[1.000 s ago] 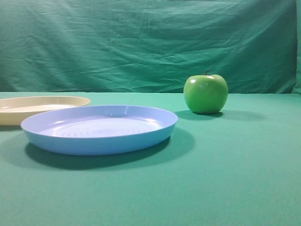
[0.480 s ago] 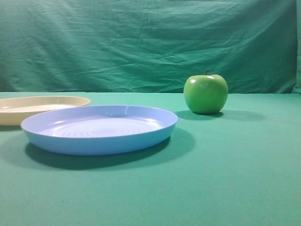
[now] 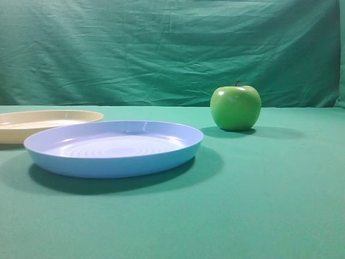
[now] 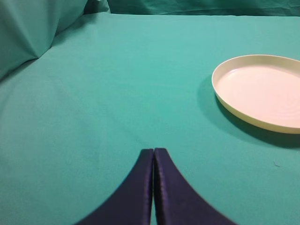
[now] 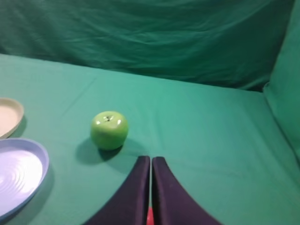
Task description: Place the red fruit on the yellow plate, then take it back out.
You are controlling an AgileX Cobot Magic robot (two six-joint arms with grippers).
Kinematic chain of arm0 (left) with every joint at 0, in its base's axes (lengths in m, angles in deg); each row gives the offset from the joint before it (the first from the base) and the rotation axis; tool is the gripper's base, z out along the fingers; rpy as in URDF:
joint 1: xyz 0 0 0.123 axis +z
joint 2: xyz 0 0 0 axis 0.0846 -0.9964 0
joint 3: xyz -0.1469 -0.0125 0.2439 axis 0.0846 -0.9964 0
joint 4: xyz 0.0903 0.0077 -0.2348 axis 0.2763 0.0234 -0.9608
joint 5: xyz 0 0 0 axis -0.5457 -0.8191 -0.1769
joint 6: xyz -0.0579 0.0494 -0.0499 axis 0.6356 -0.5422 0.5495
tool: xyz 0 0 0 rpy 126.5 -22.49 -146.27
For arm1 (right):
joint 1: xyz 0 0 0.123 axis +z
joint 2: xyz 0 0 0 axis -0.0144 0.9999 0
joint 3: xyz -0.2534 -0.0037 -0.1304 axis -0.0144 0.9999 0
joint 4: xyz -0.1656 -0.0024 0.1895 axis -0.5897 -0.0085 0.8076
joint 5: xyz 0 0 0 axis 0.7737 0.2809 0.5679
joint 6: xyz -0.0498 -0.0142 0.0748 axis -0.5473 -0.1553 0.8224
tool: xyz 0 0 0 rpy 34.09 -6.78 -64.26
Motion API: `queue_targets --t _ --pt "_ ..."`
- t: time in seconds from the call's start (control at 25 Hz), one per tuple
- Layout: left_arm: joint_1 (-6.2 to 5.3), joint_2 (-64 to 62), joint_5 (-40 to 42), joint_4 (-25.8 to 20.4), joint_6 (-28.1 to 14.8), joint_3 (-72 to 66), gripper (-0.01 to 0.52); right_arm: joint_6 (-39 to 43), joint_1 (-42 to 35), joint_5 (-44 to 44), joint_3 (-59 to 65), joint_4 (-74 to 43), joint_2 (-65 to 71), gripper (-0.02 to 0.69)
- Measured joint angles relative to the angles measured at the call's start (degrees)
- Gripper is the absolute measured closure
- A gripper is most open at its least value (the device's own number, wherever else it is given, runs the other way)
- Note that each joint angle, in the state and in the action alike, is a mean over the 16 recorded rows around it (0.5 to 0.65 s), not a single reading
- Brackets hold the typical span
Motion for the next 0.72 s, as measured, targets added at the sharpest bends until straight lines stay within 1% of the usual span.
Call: queue_targets --t 0.2,0.36,0.72 --pt "0.00 0.0 0.0 0.0 0.0 0.0 0.514 0.0 -3.2 -7.5 8.8 -0.8 -4.4 0.665" --pt "0.00 0.0 0.0 0.0 0.0 0.0 0.514 0.3 -4.5 -11.7 15.5 -1.4 -7.3 0.665" --pt "0.00 0.0 0.0 0.0 0.0 0.0 0.514 2.4 -4.8 -15.0 24.5 -2.5 -9.2 0.665"
